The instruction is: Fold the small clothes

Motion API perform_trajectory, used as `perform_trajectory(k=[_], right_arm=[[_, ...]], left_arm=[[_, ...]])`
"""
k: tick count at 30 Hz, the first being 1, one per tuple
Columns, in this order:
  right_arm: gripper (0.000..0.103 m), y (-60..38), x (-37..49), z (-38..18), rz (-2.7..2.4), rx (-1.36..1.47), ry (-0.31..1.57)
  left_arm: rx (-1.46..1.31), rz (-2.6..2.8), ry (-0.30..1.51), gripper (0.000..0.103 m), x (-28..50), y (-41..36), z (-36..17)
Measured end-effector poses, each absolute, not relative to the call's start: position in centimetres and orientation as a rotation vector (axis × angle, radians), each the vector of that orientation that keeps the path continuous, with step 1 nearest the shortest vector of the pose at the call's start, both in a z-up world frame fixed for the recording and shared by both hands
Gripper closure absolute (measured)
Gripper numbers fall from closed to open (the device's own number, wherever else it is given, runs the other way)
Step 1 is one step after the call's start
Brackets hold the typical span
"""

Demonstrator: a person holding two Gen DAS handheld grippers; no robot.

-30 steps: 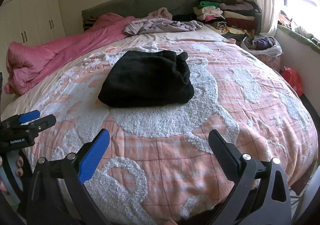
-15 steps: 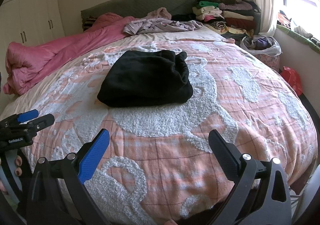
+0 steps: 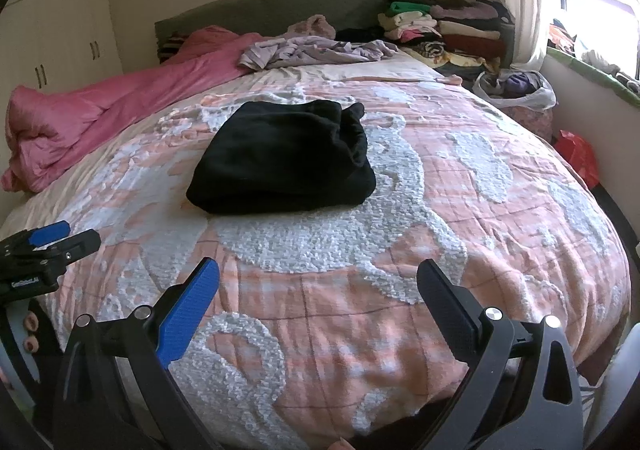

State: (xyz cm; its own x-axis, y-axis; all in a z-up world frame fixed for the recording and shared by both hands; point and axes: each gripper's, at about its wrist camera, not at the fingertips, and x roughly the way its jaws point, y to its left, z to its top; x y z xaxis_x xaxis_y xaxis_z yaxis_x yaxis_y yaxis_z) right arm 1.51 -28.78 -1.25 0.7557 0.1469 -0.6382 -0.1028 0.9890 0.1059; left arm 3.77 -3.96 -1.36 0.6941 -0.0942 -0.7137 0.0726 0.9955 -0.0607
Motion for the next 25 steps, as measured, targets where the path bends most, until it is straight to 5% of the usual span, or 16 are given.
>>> perform_trajectory(k=[13,19,25], right_arm=[[0.004,-39.8,-0.8,0.7,-0.184,0.245,0.624],[0.005,-54.1,-7.0,0.0,-0.605,0.331,0.579],[0.004,-69.1,-15.5,-5.8,-1.059,0.485,0.735]], left_arm=[[-0.04,0.01,0.85,0.01,5.4,-0.7,-2.4],[-0.102,0.22,0.84,0.01,8.2,9.4,-2.0],[-0.122,0.591,0.871,0.01,11.4,25.7,-3.3]])
